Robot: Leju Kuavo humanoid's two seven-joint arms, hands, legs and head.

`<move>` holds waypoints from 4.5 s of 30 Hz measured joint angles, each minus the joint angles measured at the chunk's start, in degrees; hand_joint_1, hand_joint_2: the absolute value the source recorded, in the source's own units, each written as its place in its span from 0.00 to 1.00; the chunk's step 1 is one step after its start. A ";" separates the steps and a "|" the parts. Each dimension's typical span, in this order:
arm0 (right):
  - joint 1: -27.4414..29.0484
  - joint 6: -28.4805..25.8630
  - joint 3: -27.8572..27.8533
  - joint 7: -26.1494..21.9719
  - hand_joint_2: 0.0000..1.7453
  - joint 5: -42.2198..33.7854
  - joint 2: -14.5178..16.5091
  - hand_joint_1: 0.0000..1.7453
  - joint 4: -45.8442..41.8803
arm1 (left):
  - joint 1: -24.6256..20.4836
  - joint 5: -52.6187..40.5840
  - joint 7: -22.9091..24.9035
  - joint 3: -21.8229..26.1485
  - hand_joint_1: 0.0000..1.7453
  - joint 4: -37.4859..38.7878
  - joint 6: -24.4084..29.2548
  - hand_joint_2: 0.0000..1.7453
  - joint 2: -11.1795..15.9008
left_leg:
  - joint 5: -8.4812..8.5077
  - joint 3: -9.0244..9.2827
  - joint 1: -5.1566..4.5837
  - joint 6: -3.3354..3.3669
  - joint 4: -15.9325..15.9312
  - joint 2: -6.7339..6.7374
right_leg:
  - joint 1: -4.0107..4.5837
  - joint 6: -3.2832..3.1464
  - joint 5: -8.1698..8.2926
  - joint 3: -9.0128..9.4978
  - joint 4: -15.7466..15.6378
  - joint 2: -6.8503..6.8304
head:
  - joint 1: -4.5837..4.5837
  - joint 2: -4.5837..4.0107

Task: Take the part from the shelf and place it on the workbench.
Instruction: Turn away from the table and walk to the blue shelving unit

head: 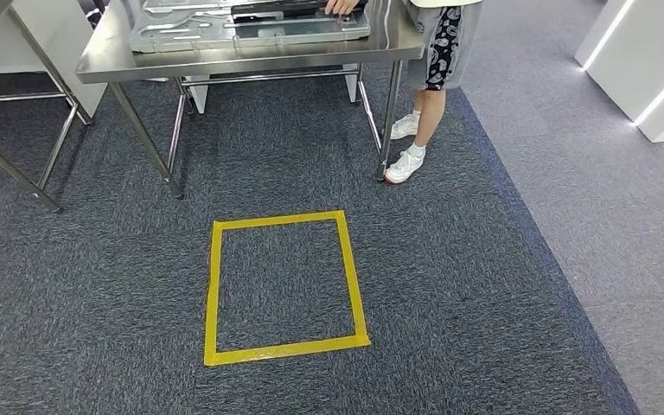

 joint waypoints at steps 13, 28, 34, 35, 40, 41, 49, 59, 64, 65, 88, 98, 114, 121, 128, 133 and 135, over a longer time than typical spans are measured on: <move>0.09 -0.26 0.25 0.69 0.00 1.47 -0.16 0.00 0.00 | 0.22 -0.21 -0.64 0.00 0.00 0.00 -0.02 0.00 0.08 | 1.83 -0.76 -0.46 2.73 -1.93 -5.03 | -0.16 1.68 -4.39 -4.16 10.73 2.31 | 0.01 0.00; 0.28 -0.63 3.87 1.47 0.00 7.12 -0.63 0.00 0.00 | 0.07 -0.05 -1.05 0.00 0.00 0.01 -0.28 0.00 0.05 | -2.56 -5.97 0.09 -0.32 9.74 -2.12 | -0.05 -0.67 -0.23 0.74 -0.86 -1.85 | -0.05 0.00; 0.25 -0.91 5.93 1.83 0.00 8.65 -0.80 0.00 0.00 | -0.13 0.46 -1.26 0.00 0.00 0.02 -0.28 0.00 0.05 | 0.99 -0.14 -0.73 0.97 -2.20 1.62 | 0.47 0.48 -0.75 1.06 -0.46 -4.34 | -0.03 0.00; 0.24 -0.91 5.94 1.83 0.00 8.66 -0.80 0.00 0.00 | -0.12 0.46 -1.26 0.00 0.00 0.02 -0.28 0.00 0.05 | 0.99 -0.14 -0.74 0.97 -2.20 1.59 | 0.47 0.49 -0.75 1.07 -0.46 -4.38 | -0.03 0.00; 0.17 -1.24 6.79 1.58 0.00 8.94 -0.98 0.00 -0.01 | 0.17 0.64 -1.28 0.04 0.00 0.02 -0.28 0.00 -0.06 | 1.56 -0.23 -0.59 1.97 -2.62 -0.28 | 0.20 1.42 -3.03 -0.22 3.07 -3.38 | -0.03 0.00; 0.27 -1.48 7.10 1.25 0.00 9.11 -1.11 0.00 -0.01 | 0.17 0.79 -1.30 0.09 0.00 0.02 -0.28 0.00 -0.14 | 1.89 -0.32 -0.52 2.35 -2.80 -1.35 | 0.05 1.77 -5.45 -2.15 7.53 -1.76 | -0.02 0.00; 0.53 -2.48 8.32 -0.26 0.00 9.83 -1.90 0.00 0.00 | 0.50 1.68 -1.38 0.91 0.00 0.02 -0.26 0.00 -0.65 | 2.37 -1.25 -0.40 1.83 -1.99 -7.84 | -0.10 0.89 -0.93 0.64 0.19 6.27 | -0.02 0.00; 0.63 -3.17 10.04 1.04 0.00 11.36 -1.42 0.00 0.01 | 0.72 2.87 -0.17 2.36 0.00 0.02 -0.09 0.00 -0.29 | -5.13 -9.32 0.22 -1.34 14.47 -2.85 | -0.24 -0.88 -0.59 1.07 -1.01 -0.70 | -0.05 0.00; 0.59 -3.11 10.50 1.87 0.00 11.57 -1.22 0.00 0.00 | 0.61 2.84 -0.12 2.79 0.00 0.00 -0.09 0.00 -0.14 | 1.48 -0.52 -0.23 -0.21 -1.65 1.04 | 0.21 0.19 -1.41 1.75 -0.62 -3.80 | -0.03 0.00; 0.52 -3.10 10.58 2.00 0.00 11.59 -1.22 0.00 0.00 | 0.63 2.83 -0.11 2.82 0.00 0.00 -0.09 0.00 -0.13 | 1.43 -0.43 -0.41 0.19 -2.13 0.99 | 0.33 0.48 -1.50 1.86 -0.60 -4.27 | -0.03 0.00; 1.01 -1.33 10.88 3.75 0.00 12.16 -2.42 0.00 0.00 | 0.63 3.09 -3.25 3.26 0.00 0.02 2.92 0.00 -1.97 | -5.50 -9.51 0.22 -1.30 14.42 -3.10 | -0.53 -0.69 -1.30 0.75 0.08 0.36 | -0.05 0.00; 0.17 -1.57 10.97 1.78 0.00 11.83 -2.22 0.00 0.00 | 0.71 2.70 -3.60 3.27 0.00 0.02 3.87 0.00 -1.98 | 1.86 -0.99 -0.40 1.06 -1.82 -0.03 | 0.07 1.27 -2.26 1.86 0.27 -4.71 | -0.04 0.00; 0.40 -1.71 11.72 3.95 0.00 13.54 0.89 0.00 0.29 | 0.44 3.60 -6.16 3.34 0.00 0.01 -0.12 0.00 1.22 | 2.53 -3.08 0.11 -0.73 -0.50 -8.86 | -0.86 0.12 -1.49 0.36 0.93 4.54 | -0.04 0.00; 0.68 -1.61 13.55 2.87 0.00 15.09 1.32 0.00 0.39 | 0.22 2.87 -4.15 3.40 0.00 0.00 0.10 0.00 2.04 | -2.72 -8.82 0.18 -1.46 12.81 -2.80 | -0.12 -1.13 -1.61 0.61 0.58 -1.37 | -0.05 0.00; 0.26 -1.09 14.25 3.07 0.00 14.87 1.50 0.00 0.42 | -0.15 1.66 -6.98 2.97 0.00 0.00 -0.09 0.00 2.91 | 2.05 -1.45 -0.64 0.84 -1.51 -0.01 | 0.29 0.53 -2.26 1.37 0.66 -4.90 | -0.03 0.00; 0.46 -1.01 14.29 2.85 0.00 13.58 1.78 0.00 0.43 | -1.09 0.57 -6.51 2.20 0.00 0.00 0.24 0.00 3.02 | 2.93 -1.36 -0.24 2.02 -2.24 -2.88 | -0.10 1.28 -9.26 -4.33 13.14 1.30 | -0.02 0.00; 0.59 -0.99 14.29 2.84 0.00 13.49 1.92 0.00 0.44 | -1.26 0.56 -6.15 1.95 0.00 0.00 0.26 0.00 3.02 | 2.94 -1.39 -0.28 2.01 -2.15 -4.32 | -0.19 1.35 -9.77 -6.75 17.43 1.66 | -0.03 0.00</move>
